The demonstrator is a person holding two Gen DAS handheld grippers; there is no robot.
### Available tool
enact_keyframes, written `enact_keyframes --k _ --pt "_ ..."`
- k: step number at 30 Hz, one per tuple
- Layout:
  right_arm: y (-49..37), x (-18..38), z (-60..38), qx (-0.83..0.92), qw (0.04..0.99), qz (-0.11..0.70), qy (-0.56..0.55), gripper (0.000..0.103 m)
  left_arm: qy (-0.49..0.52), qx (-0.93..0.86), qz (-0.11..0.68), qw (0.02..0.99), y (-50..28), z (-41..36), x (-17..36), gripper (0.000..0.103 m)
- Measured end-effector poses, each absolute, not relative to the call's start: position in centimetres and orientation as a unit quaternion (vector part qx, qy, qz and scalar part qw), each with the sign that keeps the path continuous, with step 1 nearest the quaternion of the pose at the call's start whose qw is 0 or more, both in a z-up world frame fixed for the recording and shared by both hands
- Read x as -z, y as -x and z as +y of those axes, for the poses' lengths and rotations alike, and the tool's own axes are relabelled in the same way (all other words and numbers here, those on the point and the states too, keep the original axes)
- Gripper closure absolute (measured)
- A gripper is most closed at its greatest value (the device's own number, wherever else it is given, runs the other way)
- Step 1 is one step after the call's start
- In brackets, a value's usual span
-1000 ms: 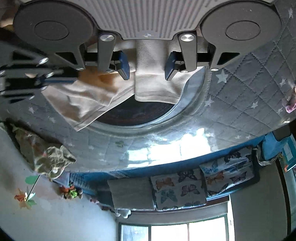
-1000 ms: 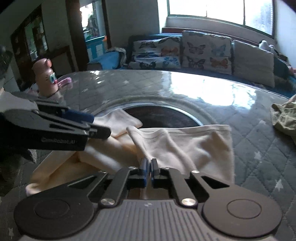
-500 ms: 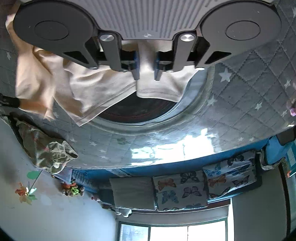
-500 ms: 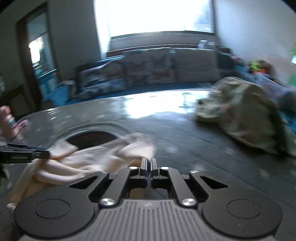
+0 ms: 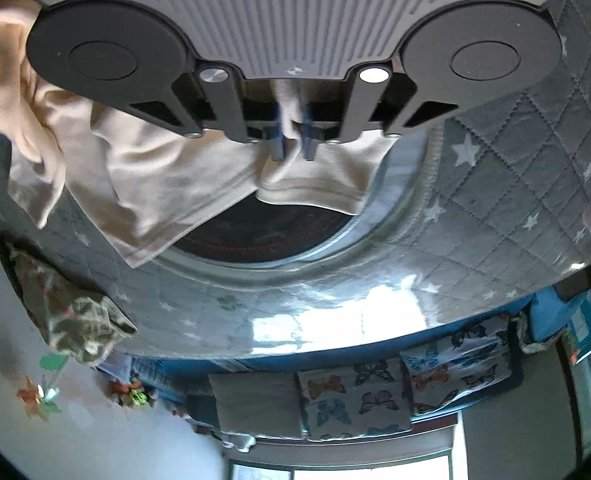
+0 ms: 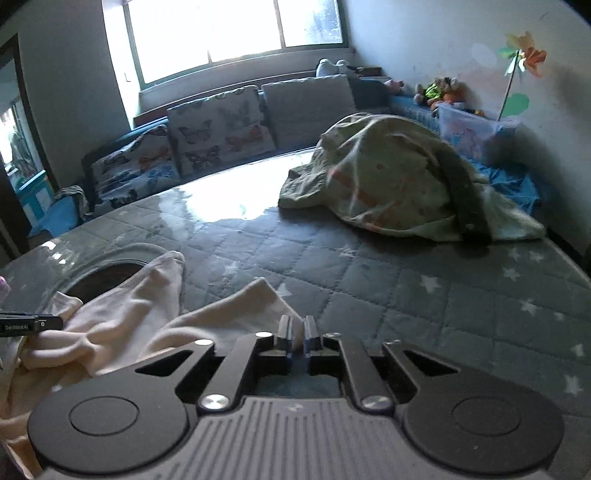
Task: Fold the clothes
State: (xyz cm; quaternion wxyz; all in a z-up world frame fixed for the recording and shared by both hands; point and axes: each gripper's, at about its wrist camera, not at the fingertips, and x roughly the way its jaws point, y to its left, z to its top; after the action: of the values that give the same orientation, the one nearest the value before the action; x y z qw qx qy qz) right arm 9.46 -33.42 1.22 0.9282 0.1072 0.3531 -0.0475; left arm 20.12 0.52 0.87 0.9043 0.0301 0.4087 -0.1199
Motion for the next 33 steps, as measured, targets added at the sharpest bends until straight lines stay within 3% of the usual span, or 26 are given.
enact_keyframes --k 2,8,12,16,18,27,30,33 --pt "-10.3 -0.7 -33.1 0.044 0.927 0.358 -0.104 0.082 -0.013 0.112 0.403 0.908 -19.9 1.4 -1.4 0.098" --pt "-12.5 1.2 -32.6 0.044 0.922 0.375 -0.081 0.066 0.033 0.063 0.350 0.934 -17.0 5.9 -4.9 0.098" --pt "-13.1 1.9 -32.7 0.039 0.921 0.381 -0.074 0.067 0.065 0.005 0.328 0.942 -14.3 10.1 -6.4 0.099" --pt "-12.7 2.0 -33.0 0.042 0.924 0.371 -0.081 0.095 0.079 -0.056 0.330 0.939 -11.3 13.6 -6.1 0.099" --pt "-12.2 1.6 -33.4 0.050 0.927 0.362 -0.084 0.101 0.088 -0.081 0.340 0.933 -9.8 15.3 -5.5 0.099" --pt "-8.1 -1.9 -37.2 0.122 0.940 0.313 -0.058 0.102 0.103 -0.126 0.401 0.902 -5.0 18.6 -2.0 0.098" --pt "-7.7 -2.2 -38.1 0.111 0.937 0.324 -0.066 0.098 0.104 -0.130 0.400 0.901 -4.7 18.4 -2.2 0.096" --pt "-8.0 -1.8 -38.0 0.095 0.936 0.329 -0.077 0.088 0.104 -0.127 0.390 0.906 -4.6 18.0 -2.8 0.079"
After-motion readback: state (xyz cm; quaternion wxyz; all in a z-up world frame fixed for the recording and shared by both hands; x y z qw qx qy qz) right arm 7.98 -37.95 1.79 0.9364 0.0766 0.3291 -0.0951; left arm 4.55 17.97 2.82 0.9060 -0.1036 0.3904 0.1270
